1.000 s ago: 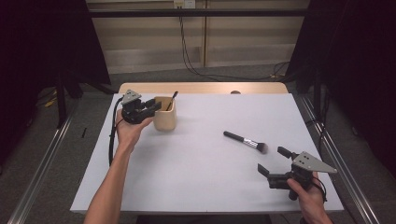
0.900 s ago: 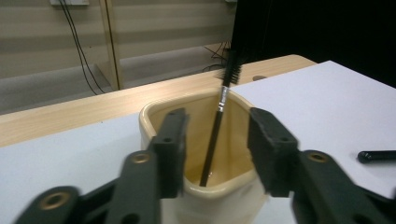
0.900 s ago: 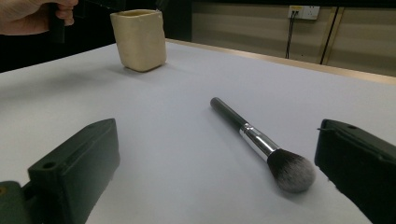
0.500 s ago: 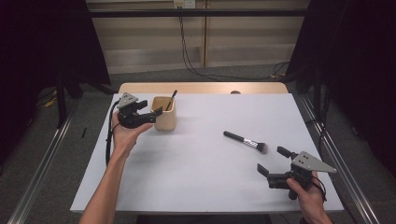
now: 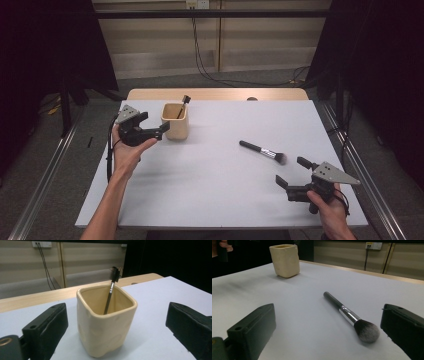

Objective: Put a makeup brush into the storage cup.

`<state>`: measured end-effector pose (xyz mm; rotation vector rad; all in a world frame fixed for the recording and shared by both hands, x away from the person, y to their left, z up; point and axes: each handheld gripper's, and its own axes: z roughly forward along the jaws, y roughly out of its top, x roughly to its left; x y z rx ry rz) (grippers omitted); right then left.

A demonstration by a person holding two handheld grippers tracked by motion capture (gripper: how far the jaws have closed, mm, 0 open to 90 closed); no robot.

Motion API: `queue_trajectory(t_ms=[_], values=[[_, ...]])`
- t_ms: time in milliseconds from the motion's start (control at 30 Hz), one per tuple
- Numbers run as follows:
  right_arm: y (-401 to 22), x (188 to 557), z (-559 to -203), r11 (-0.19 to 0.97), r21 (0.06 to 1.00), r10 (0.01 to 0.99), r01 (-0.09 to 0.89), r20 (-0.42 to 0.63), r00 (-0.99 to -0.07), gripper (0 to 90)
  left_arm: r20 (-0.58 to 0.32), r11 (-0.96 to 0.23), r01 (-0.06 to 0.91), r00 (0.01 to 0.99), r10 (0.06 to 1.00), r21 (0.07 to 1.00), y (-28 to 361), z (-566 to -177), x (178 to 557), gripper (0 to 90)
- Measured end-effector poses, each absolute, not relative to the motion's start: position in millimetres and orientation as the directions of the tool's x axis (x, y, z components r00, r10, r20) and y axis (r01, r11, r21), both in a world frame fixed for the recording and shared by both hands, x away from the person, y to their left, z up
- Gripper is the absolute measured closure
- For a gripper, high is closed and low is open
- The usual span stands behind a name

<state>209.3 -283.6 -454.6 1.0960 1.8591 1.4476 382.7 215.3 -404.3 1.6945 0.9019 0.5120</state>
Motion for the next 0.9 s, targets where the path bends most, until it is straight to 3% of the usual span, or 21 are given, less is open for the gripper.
queue_trajectory(t_ms=[233,467,900], values=[[-284.2,208.6,-454.6,0.093,0.958,0.849,0.271,0.066,-0.524,0.0,-0.112,-0.100,0.303,0.609,0.785,0.948,225.1,-406.3,368.3,2.8],[-284.4,208.9,-455.0,0.094,0.957,0.851,0.273,0.065,-0.521,0.0,-0.060,-0.147,0.273,0.627,0.777,0.951,225.1,-409.9,346.9,2.8],[-286.3,207.2,-455.3,0.092,0.957,0.857,0.276,0.065,-0.511,0.0,-0.076,-0.140,0.305,0.602,0.795,0.942,235.2,-418.1,316.1,3.3]])
